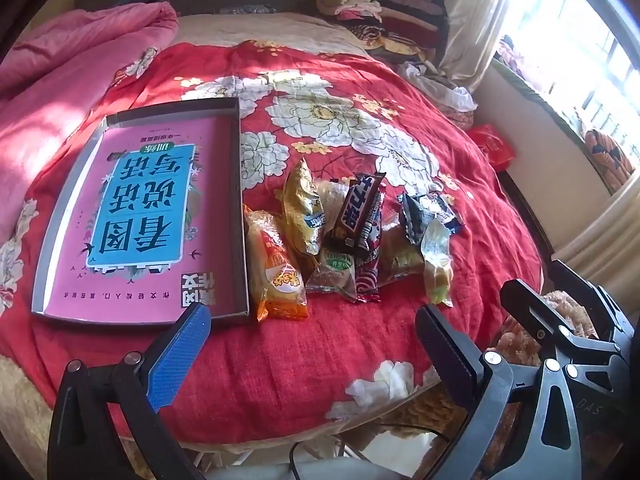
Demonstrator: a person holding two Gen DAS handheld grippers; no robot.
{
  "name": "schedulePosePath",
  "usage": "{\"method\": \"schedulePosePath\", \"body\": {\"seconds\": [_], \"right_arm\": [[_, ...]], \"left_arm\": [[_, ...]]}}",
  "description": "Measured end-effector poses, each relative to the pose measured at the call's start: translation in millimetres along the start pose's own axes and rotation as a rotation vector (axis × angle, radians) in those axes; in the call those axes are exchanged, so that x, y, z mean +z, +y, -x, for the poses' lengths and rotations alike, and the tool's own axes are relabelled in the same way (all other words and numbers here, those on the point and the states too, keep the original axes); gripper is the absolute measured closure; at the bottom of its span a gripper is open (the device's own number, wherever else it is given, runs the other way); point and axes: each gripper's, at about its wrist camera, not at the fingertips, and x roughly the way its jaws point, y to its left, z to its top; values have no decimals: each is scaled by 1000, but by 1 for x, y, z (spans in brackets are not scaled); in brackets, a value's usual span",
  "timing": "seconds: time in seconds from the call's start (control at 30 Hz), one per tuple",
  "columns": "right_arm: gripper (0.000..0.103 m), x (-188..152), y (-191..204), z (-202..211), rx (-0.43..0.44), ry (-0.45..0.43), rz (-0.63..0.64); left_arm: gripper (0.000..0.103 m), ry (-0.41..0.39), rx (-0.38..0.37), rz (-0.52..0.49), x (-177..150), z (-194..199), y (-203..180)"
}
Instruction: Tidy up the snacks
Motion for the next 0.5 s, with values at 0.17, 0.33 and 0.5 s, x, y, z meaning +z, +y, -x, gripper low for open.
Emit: {"method": "schedulePosePath", "body": {"seconds": [0.17, 0.33, 0.5], "right_arm": [[0, 0, 0, 1, 3, 0, 0], [0, 0, 0, 1, 2, 1, 1], [0, 0, 0, 1, 1, 0, 1]], "left_arm": [[1, -9, 18, -10, 0, 1, 0], [1, -5, 22, -11, 0, 2, 1], [1, -13, 17, -8, 0, 3, 2]]}}
